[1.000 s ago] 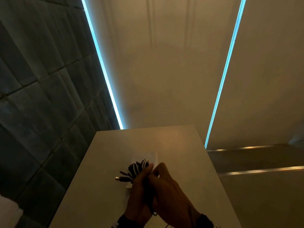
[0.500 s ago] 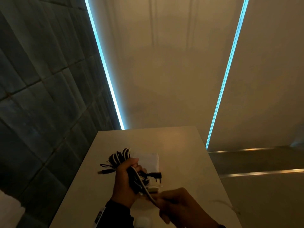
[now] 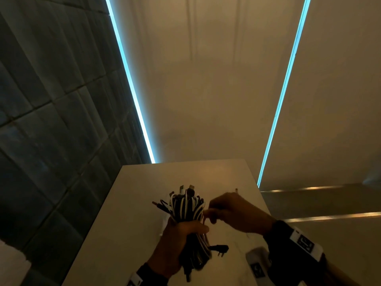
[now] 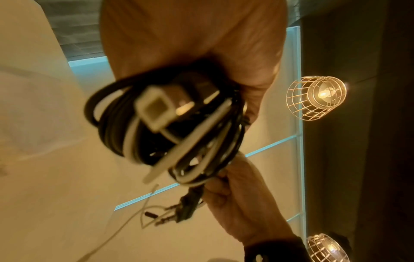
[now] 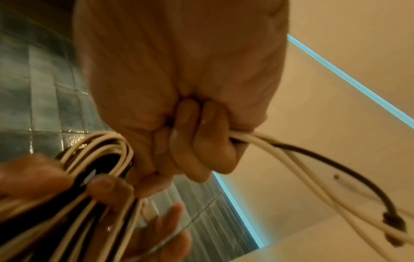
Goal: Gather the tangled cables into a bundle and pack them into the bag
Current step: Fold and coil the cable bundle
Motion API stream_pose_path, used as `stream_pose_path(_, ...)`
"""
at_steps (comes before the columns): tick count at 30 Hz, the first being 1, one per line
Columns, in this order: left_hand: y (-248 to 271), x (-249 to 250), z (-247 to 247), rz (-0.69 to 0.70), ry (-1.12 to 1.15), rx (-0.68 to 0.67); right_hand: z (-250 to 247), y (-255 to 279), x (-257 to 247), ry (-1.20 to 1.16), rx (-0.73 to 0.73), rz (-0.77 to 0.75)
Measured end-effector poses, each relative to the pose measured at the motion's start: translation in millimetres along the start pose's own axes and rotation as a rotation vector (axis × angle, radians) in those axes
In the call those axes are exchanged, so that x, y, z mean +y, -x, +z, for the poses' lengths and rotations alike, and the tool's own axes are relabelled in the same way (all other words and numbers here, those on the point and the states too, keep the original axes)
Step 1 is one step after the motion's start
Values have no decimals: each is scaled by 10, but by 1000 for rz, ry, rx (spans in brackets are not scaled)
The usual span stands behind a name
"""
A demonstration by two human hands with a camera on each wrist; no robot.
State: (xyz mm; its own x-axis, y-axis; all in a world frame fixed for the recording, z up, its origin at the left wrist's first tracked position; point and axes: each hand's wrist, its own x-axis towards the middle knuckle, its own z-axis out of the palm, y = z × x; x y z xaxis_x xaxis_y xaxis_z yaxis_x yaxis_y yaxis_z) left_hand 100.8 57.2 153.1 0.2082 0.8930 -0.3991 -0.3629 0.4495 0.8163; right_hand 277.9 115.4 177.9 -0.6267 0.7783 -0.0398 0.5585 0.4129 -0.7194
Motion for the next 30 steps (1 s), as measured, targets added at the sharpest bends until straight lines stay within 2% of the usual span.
stream_pose_path(2, 13, -20, 4, 25, -32, -11, -57, -50, -42, -14, 66, -52)
stream_pose_path(5, 50, -50, 21, 27, 36, -97, -84, -101, -71, -16, 118, -103)
stream_pose_path(10, 18, -160, -46, 33, 144, -58, -56, -106, -45, -44, 141, -135)
stream_pose_path(14, 16, -174, -88, -70, 137, -62, -38, -58, -57, -60, 105, -139)
stream_pose_path(17, 45, -111, -149, -179, 103, -157, -21, -24, -17, -115, 63, -142)
stream_pose_path(19, 73, -69, -170, -196, 60, -207, -10, 18, 9, -175, 55, -129)
stream_pose_path(22, 116, -28, -189, -143, 76, -197, -63, 101, 108, -231, 78, -104)
stream_pose_path(25, 142, 4, -232, -23, 309, -120, -157, 243, 276, -286, 98, -33)
stream_pose_path(28, 107, 1, -297, 8, 459, -82, -168, 351, 348, -330, 198, 76)
stream_pose_path(30, 58, -34, -257, 11, 486, -67, -84, 391, 274, -221, 413, 93)
